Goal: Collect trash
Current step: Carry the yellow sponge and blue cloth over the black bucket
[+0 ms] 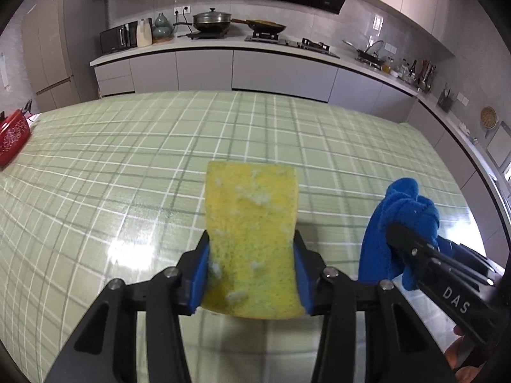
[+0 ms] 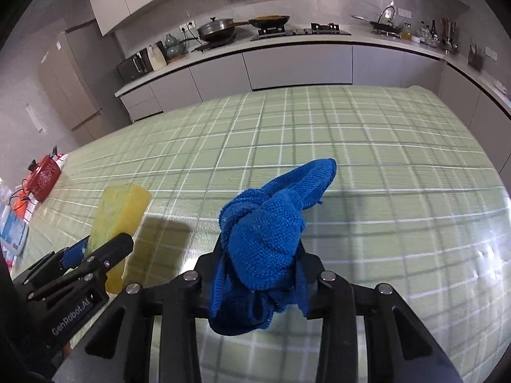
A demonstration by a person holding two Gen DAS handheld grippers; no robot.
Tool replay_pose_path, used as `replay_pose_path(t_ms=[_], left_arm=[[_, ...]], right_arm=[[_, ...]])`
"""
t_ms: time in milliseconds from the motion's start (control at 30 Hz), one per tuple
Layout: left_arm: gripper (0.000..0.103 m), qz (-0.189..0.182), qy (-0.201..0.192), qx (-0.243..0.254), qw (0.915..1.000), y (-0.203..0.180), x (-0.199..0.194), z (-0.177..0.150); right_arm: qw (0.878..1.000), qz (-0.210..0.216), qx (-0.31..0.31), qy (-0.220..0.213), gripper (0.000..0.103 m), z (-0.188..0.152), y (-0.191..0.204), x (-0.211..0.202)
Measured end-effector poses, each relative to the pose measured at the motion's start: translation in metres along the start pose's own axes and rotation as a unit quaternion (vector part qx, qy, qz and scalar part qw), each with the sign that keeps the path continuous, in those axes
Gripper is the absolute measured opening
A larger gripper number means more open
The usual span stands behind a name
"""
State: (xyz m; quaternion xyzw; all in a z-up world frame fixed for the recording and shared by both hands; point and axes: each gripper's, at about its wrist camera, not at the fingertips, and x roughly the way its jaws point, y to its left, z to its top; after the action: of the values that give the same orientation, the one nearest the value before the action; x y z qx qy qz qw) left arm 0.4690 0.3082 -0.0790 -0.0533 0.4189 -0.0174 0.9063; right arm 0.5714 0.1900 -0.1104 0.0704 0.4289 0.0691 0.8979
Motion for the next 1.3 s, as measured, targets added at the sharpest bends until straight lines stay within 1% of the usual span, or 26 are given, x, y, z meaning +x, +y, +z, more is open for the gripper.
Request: replay_pose_path(t_ms=[100,200,300,467,633,733,800,900,1000,1067,1200,1300], left_arm=[[0.047,-0.001,-0.006,-0.001,1.0000,-0.015,-0.012,-0.004],[0.047,-0.004,-0.012,-0.004,0.9999,-0.035,-0.030,-0.016],[0.047,-0.006,-0.017,-0.009,0.9998,-0.058,-0.046,-0.031],[0.047,-0.028,-0.013,-0.014,0.9994,-0.095,-0.068,-0.057],[0.047,-0.055,-0.009,0.014,0.9983,-0.132,-0.083,-0.075],[0.047,-0.080,-0.010,0.032,0.9963,-0.153,-0.089,-0.088],[0.047,-0.096,-0.004,0.038,0.9946,-0.166,-0.090,-0.098],[0.047,-0.112,0.007,0.046,0.9926,-0.186,-0.094,-0.112],[0.047,-0.122,0.015,0.058,0.9907,-0.210,-0.101,-0.120],[0.047,-0.130,0.017,0.064,0.9893,-0.229,-0.107,-0.124],[0.047,-0.137,0.007,0.075,0.9876,-0.269,-0.118,-0.133],[0.047,-0.135,0.003,0.074,0.9881,-0.310,-0.121,-0.142]], right_arm=[[1.000,0.011,0.004,-0.009,0.038,-0.006,-0.015,-0.024],[1.000,0.022,0.003,-0.019,0.038,-0.018,-0.031,-0.049],[0.999,0.033,-0.003,-0.026,0.038,-0.031,-0.055,-0.078],[0.999,0.036,-0.005,-0.027,0.038,-0.059,-0.096,-0.119],[0.999,0.023,0.021,-0.029,0.038,-0.094,-0.140,-0.158],[0.998,-0.002,0.041,-0.038,0.038,-0.117,-0.164,-0.182],[0.998,-0.017,0.053,-0.039,0.038,-0.130,-0.179,-0.195],[0.997,-0.042,0.061,-0.034,0.038,-0.151,-0.199,-0.214],[0.995,-0.052,0.082,-0.031,0.038,-0.170,-0.227,-0.237],[0.994,-0.057,0.091,-0.034,0.038,-0.175,-0.242,-0.249],[0.992,-0.062,0.100,-0.048,0.038,-0.187,-0.281,-0.278],[0.992,-0.058,0.100,-0.054,0.038,-0.196,-0.320,-0.295]])
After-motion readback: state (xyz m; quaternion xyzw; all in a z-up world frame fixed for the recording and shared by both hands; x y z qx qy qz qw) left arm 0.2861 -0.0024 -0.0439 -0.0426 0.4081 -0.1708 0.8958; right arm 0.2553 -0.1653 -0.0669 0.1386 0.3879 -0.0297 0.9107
